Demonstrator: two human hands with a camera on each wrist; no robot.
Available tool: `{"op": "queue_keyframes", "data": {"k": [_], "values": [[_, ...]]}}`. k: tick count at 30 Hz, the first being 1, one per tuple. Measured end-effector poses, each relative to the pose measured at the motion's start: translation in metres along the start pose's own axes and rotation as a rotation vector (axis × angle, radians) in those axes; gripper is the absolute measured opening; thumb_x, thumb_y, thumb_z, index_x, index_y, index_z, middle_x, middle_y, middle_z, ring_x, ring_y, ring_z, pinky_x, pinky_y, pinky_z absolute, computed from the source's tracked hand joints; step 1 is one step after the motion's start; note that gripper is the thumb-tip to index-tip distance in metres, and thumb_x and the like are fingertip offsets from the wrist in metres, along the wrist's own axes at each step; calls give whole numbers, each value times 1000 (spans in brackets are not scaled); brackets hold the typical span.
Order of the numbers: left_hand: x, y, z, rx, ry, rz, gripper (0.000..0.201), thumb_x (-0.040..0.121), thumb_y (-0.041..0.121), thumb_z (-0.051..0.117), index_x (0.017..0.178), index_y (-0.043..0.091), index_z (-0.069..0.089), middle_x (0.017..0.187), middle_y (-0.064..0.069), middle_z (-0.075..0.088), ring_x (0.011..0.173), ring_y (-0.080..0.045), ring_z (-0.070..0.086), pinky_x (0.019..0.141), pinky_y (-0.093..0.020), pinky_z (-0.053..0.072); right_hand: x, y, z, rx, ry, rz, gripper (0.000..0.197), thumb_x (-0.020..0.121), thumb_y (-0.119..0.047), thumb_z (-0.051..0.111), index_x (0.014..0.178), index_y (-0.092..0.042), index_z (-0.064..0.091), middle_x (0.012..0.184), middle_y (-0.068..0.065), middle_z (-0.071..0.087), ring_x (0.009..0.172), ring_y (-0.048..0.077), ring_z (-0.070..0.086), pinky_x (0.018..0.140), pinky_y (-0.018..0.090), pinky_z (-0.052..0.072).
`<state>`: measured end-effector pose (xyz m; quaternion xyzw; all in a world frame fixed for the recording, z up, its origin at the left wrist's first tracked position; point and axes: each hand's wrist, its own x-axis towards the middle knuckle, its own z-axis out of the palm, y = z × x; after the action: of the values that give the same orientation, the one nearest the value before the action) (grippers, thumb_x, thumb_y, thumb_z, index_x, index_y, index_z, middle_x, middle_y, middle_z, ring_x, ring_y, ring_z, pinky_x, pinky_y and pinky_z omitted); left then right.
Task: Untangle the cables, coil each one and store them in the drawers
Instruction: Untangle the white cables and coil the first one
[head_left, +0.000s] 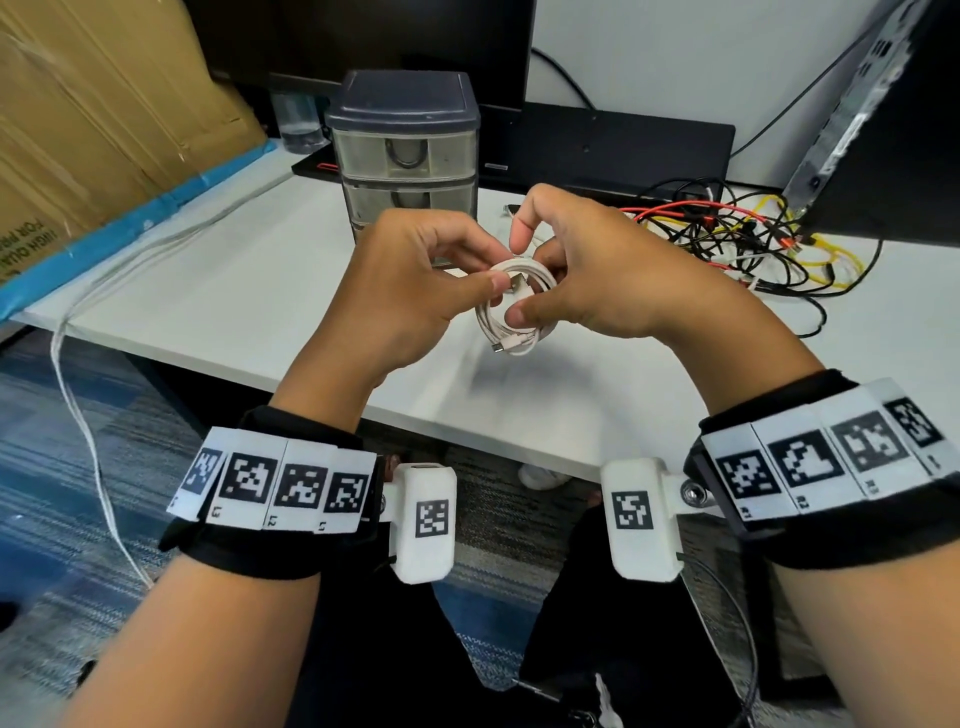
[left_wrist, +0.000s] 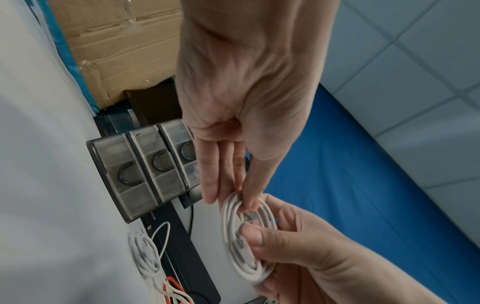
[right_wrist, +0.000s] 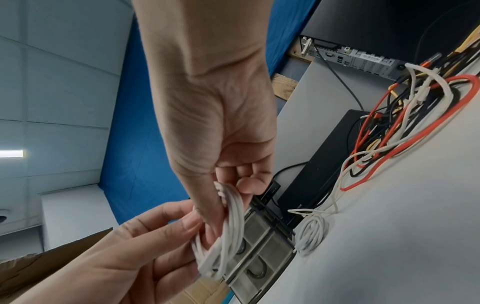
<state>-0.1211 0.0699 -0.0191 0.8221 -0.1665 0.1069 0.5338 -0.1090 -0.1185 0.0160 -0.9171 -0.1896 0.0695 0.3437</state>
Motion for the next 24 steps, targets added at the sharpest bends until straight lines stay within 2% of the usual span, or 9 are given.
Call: {"op": "queue_keyframes", "data": {"k": [3, 7, 12, 14, 18, 20, 24], "values": [[-1, -2, -1, -14, -11, -33, 11, 86, 6, 81, 93, 14, 79, 80, 0, 77, 76, -18, 74, 80, -47, 63, -1, 2, 1, -1, 32, -1, 38, 86, -23, 80, 105, -29, 48, 86, -1, 74, 65, 9, 63, 60, 30, 50], [-2, -3, -3, -33, -7, -82, 9, 87, 7, 80, 92, 15, 79, 79, -3, 77, 78, -23, 75, 80, -53, 62, -3, 5, 1, 15, 47, 8, 34, 90, -28, 76, 111, -32, 49, 89, 1, 71, 80, 20, 68, 77, 46, 60], [0, -4, -5, -46, -10, -132, 9, 86, 4, 80, 89, 13, 79, 81, -10, 76, 81, -30, 75, 81, -53, 62, -5, 4, -3, 97, 1, 42, 39, 91, -25, 75, 121, -29, 49, 89, -1, 72, 78, 14, 72, 76, 41, 63], [1, -6, -6, -46, -13, -149, 8, 86, 4, 80, 89, 12, 79, 81, -11, 76, 80, -29, 75, 81, -52, 63, -5, 5, -4, 122, -44, 68, 41, 92, -24, 74, 124, -29, 48, 92, 2, 73, 80, 16, 75, 77, 40, 63], [8, -7, -6, -48, -8, -193, 11, 87, 2, 79, 95, 9, 76, 81, -9, 76, 73, -16, 75, 74, -37, 64, 2, 10, -3, 254, -77, 118, 43, 92, -14, 73, 126, -25, 49, 94, 13, 74, 81, 26, 77, 75, 39, 63], [15, -9, -6, -56, -10, -222, 18, 87, 1, 78, 101, 8, 71, 82, -11, 77, 73, -17, 76, 69, -32, 62, 10, 12, -2, 317, -51, 138, 42, 92, -6, 72, 124, -22, 51, 92, 18, 74, 80, 31, 77, 72, 38, 62], [34, -17, -6, -32, -38, -265, 17, 87, -1, 78, 96, 6, 66, 82, -16, 75, 72, -20, 76, 72, -38, 64, 29, 19, -3, 406, -49, 188, 34, 92, 3, 69, 117, -14, 54, 90, 23, 74, 76, 32, 74, 64, 32, 59]]}}
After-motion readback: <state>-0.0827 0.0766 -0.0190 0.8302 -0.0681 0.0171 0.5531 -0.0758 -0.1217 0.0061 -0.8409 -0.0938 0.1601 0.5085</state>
